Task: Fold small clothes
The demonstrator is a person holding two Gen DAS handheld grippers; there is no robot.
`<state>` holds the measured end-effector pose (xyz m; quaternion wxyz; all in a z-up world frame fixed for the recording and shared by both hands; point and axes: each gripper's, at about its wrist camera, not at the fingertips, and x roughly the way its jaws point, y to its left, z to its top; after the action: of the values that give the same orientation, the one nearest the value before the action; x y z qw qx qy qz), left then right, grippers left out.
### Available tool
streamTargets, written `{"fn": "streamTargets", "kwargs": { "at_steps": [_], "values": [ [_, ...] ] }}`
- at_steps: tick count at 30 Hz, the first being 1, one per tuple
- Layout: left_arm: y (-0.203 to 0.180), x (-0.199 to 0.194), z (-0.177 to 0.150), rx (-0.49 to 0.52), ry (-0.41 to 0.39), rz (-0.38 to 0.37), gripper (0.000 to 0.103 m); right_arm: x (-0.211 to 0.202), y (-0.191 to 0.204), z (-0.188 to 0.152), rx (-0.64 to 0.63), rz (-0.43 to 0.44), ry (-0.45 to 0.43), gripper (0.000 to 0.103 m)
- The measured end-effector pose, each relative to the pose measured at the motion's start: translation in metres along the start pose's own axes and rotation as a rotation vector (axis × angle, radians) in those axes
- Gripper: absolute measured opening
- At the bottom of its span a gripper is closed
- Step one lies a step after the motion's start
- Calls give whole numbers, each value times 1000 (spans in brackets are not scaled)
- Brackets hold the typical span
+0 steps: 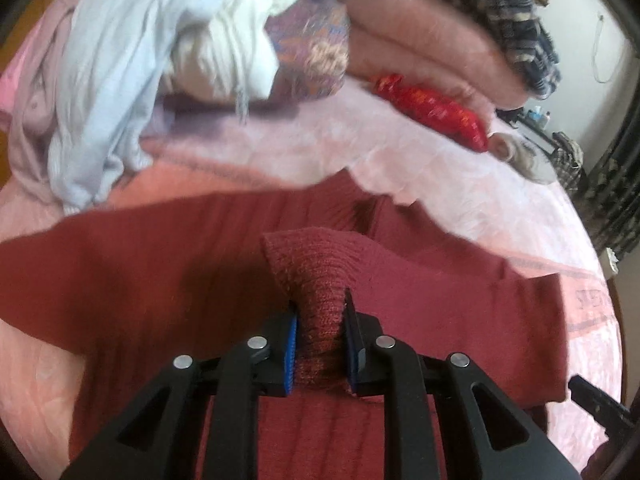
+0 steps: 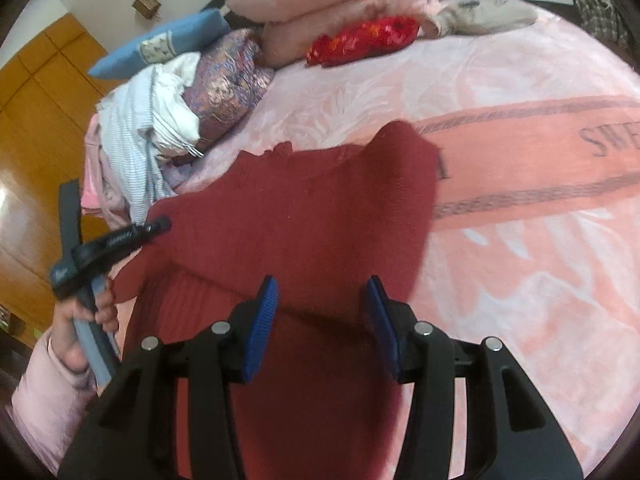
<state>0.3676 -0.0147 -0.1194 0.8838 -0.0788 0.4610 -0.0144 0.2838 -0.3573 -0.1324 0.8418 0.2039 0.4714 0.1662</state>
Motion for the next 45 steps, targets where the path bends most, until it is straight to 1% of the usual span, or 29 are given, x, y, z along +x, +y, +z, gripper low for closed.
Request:
{"fn": "streamTargets", "kwargs": {
  "at_steps": [1, 4, 5, 6, 7, 8, 9, 12, 15, 17, 20, 21, 22, 24, 26, 29, 30, 31, 32, 35, 36, 37, 38, 39, 40, 42, 43, 44, 45],
  "values": [
    [1, 4, -2, -1, 4, 7, 19, 11, -1, 4, 12, -14, 14, 45],
    [11, 17, -7, -3, 10, 44, 21, 27, -6, 9, 36, -38, 35, 45],
    [15, 23, -9, -2, 19, 55, 23, 33, -9, 9, 44, -51, 55, 42],
    [18, 29, -10, 1, 33, 65, 24, 37, -11, 7, 45, -73, 69, 42],
    [21, 36, -13, 8, 56, 82, 25, 45, -13, 4, 37, -114, 100, 39],
    [24, 41, -15, 9, 64, 89, 28, 48, -14, 1, 20, -125, 104, 39],
    [27, 45, -17, 6, 68, 94, 34, 50, -13, -2, -2, -134, 97, 39],
    [35, 44, -22, 3, 66, 91, 43, 50, -10, -9, -32, -146, 81, 39],
    [46, 30, -22, -2, 69, 111, 46, 45, -9, -8, -16, -144, 86, 39],
    [56, 9, -18, -24, 13, 117, 45, 30, 0, -5, 3, -111, 68, 46],
    [55, -19, -10, -11, -71, 111, 46, 20, 17, 2, -17, -71, 35, 46],
    [52, -20, -9, -3, -75, 102, 47, 22, 24, 4, -20, -57, 44, 46],
    [44, -20, -9, 17, -66, 85, 48, 26, 28, 4, -22, -60, 53, 46],
    [32, -13, -12, 51, -45, 75, 49, 34, 30, 5, -20, -87, 69, 47],
    [21, 3, -19, 92, -13, 100, 49, 47, 28, 3, 6, -100, 98, 47],
    [18, 36, -31, 112, 82, 142, 49, 63, 17, -5, 42, -137, 143, 45],
    [22, 49, -37, 106, 117, 152, 51, 63, 14, -9, 42, -141, 146, 45],
    [25, 50, -38, 92, 107, 141, 53, 64, 12, -11, 41, -145, 144, 45],
    [29, 50, -39, 77, 92, 134, 57, 65, 12, -12, 39, -152, 143, 45],
    [36, 42, -37, 52, 98, 100, 57, 65, 22, -10, 10, -201, 166, 46],
    [41, 35, -36, 41, 107, 89, 58, 61, 27, -8, 11, -213, 169, 49],
    [47, 27, -35, 37, 109, 82, 60, 59, 32, -7, 12, -207, 166, 54],
    [55, 19, -32, 36, 105, 82, 70, 53, 41, -6, 6, -183, 153, 57],
    [65, 10, -28, 34, 97, 87, 84, 50, 50, -6, -3, -173, 147, 59],
    [84, -3, -27, 25, 81, 102, 88, 48, 62, -5, -18, -174, 146, 63],
    [116, -19, -25, 7, 57, 128, 92, 49, 81, -4, -49, -174, 145, 68],
    [142, -28, -24, -5, 52, 164, 94, 52, 94, -4, -68, -171, 148, 73],
    [163, -34, -24, -19, 53, 198, 95, 56, 103, -4, -78, -171, 151, 75],
    [185, -40, -24, -38, 54, 230, 95, 62, 112, -3, -89, -175, 155, 75]
  ]
}}
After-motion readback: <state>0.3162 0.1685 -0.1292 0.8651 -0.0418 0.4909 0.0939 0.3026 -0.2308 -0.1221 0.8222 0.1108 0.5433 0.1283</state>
